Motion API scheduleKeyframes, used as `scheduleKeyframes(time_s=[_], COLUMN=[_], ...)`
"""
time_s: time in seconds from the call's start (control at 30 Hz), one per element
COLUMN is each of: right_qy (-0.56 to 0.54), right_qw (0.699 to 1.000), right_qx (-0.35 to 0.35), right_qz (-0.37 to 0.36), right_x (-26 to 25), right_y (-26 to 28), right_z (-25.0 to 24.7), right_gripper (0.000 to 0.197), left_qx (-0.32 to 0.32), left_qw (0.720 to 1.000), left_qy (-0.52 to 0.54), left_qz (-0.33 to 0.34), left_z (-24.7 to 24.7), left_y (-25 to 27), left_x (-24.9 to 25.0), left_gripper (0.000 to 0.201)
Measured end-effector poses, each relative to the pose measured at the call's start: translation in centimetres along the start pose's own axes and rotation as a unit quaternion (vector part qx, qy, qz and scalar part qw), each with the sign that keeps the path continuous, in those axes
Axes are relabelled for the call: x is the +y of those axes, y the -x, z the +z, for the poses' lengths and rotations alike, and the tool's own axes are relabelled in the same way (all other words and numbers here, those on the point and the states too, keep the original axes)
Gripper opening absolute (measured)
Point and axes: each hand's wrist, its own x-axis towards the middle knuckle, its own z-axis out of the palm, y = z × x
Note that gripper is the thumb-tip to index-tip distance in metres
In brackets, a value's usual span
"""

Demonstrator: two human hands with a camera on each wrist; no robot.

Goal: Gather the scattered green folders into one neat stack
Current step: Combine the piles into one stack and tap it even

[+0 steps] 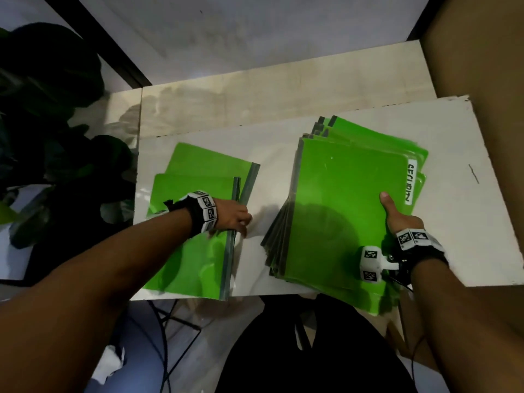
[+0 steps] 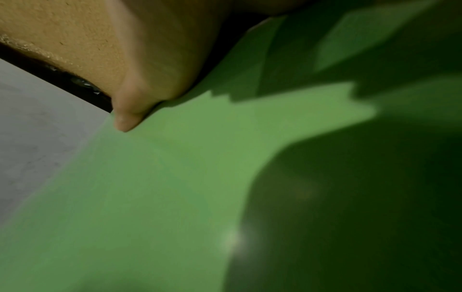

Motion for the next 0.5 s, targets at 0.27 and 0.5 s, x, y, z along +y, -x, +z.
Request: scheduleKeyframes(time_s=[0.27, 0.5], right_qy=[-0.005, -0.007], right_qw=[1.0, 1.0], right_qx=[0.007, 0.016], right_qz=[0.001, 0.008], right_x=[0.0, 0.1], right_y=[-0.2, -0.4], right_z=[0.4, 0.6], right_gripper=[0.12, 0.117], left_qx=[0.124, 0.115], left_qw=[0.983, 0.98], left_qy=[-0.115, -0.156], left_qz=[-0.065, -0.053], left_z=[2.6, 1.9], left_y=[-0.8, -1.4], left_x=[-0.9, -1.0], left_gripper=[0.032, 0.033])
